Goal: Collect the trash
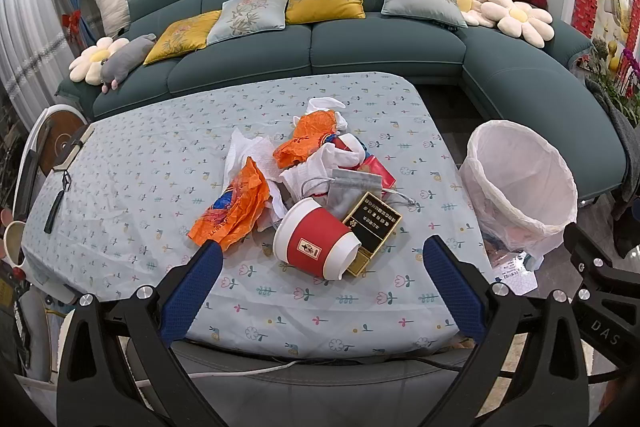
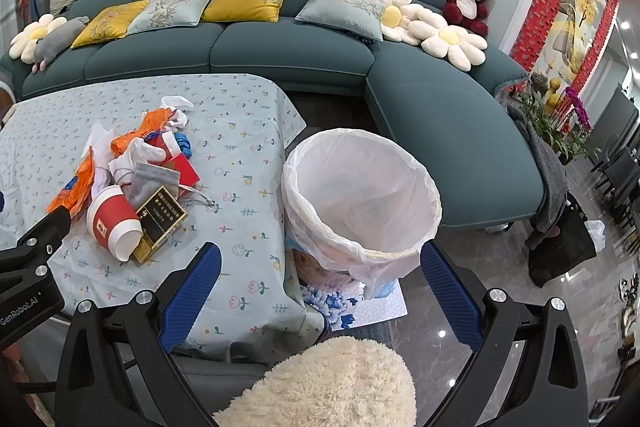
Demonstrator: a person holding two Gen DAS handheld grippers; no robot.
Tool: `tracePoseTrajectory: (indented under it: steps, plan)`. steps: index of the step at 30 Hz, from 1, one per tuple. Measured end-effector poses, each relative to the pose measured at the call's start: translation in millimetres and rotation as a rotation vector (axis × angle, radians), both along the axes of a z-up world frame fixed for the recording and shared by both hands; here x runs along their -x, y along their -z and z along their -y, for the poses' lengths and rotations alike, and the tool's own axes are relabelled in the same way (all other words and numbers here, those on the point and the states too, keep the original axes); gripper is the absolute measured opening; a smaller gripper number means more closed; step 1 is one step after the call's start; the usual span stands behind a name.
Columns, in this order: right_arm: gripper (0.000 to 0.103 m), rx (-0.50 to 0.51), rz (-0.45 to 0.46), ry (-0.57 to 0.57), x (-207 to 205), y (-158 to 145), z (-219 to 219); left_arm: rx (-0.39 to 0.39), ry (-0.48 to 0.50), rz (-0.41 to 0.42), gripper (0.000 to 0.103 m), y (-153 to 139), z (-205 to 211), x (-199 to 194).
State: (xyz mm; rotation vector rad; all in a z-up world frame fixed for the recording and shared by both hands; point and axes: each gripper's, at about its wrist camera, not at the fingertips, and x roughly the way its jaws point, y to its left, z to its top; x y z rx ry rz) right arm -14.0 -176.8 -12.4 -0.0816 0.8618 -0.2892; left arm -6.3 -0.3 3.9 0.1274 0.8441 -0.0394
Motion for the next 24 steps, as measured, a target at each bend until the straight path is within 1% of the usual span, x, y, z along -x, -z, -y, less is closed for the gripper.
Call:
tracePoseTrajectory:
  steps: [19,24]
  plan:
    - [0.096,0.001,0.001,0.002,-0.8,-0.4,1.7,0.009,0.010,0.000,0.095,-2.0,2.9,1.9]
    - [0.096,0.004,0.005,0.007,0.0,-4.8,6.2,0.016,0.015,0.000,0.095,-2.2,3.1,2.9]
